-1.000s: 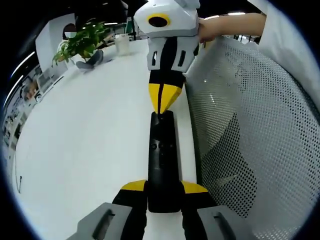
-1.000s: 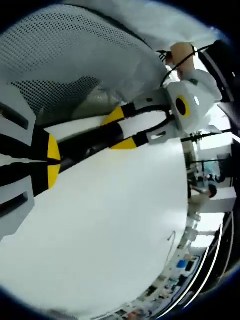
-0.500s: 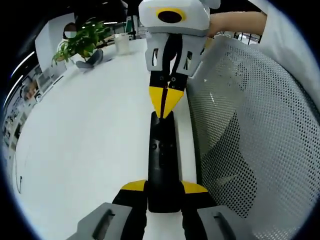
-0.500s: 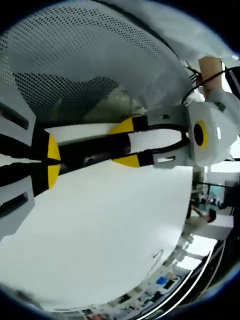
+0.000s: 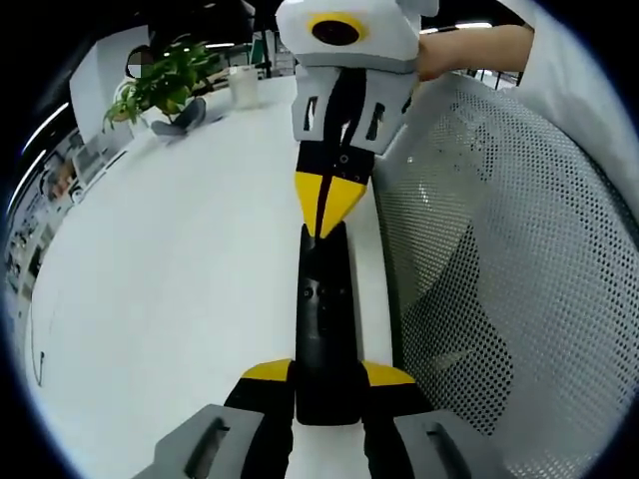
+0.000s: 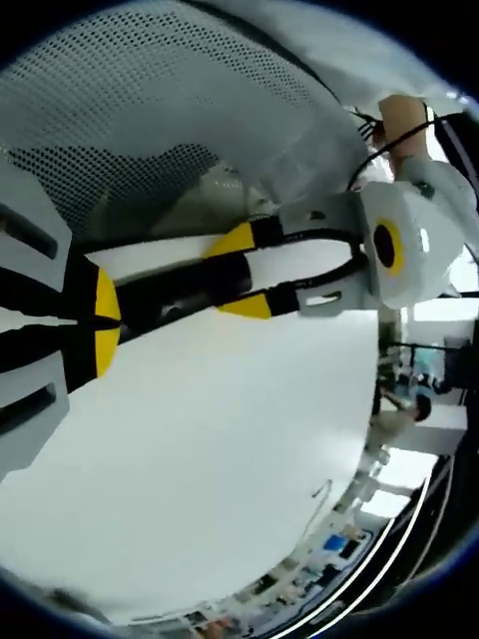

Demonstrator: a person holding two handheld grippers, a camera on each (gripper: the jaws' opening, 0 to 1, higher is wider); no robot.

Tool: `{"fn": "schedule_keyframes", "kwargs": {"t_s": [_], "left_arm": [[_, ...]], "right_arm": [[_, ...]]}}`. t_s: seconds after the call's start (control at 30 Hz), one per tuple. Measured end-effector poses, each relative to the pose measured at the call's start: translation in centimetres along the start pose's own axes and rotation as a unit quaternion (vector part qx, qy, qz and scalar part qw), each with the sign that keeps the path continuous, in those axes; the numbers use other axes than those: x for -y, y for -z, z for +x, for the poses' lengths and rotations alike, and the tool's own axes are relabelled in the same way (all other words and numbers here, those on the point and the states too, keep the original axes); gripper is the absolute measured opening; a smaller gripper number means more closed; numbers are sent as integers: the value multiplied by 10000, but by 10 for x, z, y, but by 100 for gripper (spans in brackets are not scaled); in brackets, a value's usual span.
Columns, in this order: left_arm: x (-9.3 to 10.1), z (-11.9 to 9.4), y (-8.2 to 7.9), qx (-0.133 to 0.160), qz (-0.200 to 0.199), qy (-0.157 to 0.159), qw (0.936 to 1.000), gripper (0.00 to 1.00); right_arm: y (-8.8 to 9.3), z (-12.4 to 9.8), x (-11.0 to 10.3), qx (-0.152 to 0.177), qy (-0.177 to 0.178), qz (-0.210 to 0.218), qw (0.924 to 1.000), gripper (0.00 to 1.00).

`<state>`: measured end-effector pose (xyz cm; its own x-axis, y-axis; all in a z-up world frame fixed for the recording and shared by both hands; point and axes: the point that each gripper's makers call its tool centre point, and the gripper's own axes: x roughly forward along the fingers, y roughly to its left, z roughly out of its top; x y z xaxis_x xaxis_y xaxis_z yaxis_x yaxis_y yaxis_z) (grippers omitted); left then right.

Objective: Press the specified remote control buttons in sequence, fully releasing each button before pressing the next.

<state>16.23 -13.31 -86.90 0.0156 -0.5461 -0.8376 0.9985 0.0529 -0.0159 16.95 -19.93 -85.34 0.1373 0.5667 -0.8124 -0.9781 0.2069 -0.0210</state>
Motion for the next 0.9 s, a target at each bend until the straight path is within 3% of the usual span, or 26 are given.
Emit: {"fn": "schedule_keyframes", "kwargs": {"t_s": [0.13,0.2,0.23,0.27,0.33,0.67,0.77,0.8,0.83,0.9], "left_arm": [[0,0,0,-6,4,7,10000,24],[0,0,0,-4,5,9,10000,24],[0,0,0,-5,4,6,10000,24],[0,0,0,-6,-1,6,10000,24],[0,0,0,-2,3,7,10000,24],[0,0,0,-50,28,6,10000,24],[0,0,0,-68,56,35,10000,24],[0,0,1,-71,57,39,10000,24],[0,0,1,-72,59,38,9999,24],[0,0,1,-57,54,29,10000,24]], "right_arm": [[-5,4,-1,9,-84,-72,9999,0],[1,7,-1,-239,-124,-278,9993,0],[-5,9,0,-89,-144,-534,9984,0],[0,9,-1,-240,-126,-387,9989,0],[0,9,-1,-251,-233,-787,9963,0],[0,10,-2,-585,-309,-1012,9927,0],[-1,9,-1,-329,-261,-572,9975,0],[-2,8,0,-188,-265,-35,9995,0],[-2,7,1,-111,-271,171,9994,0],[-1,6,0,-86,-232,39,9997,0]]}}
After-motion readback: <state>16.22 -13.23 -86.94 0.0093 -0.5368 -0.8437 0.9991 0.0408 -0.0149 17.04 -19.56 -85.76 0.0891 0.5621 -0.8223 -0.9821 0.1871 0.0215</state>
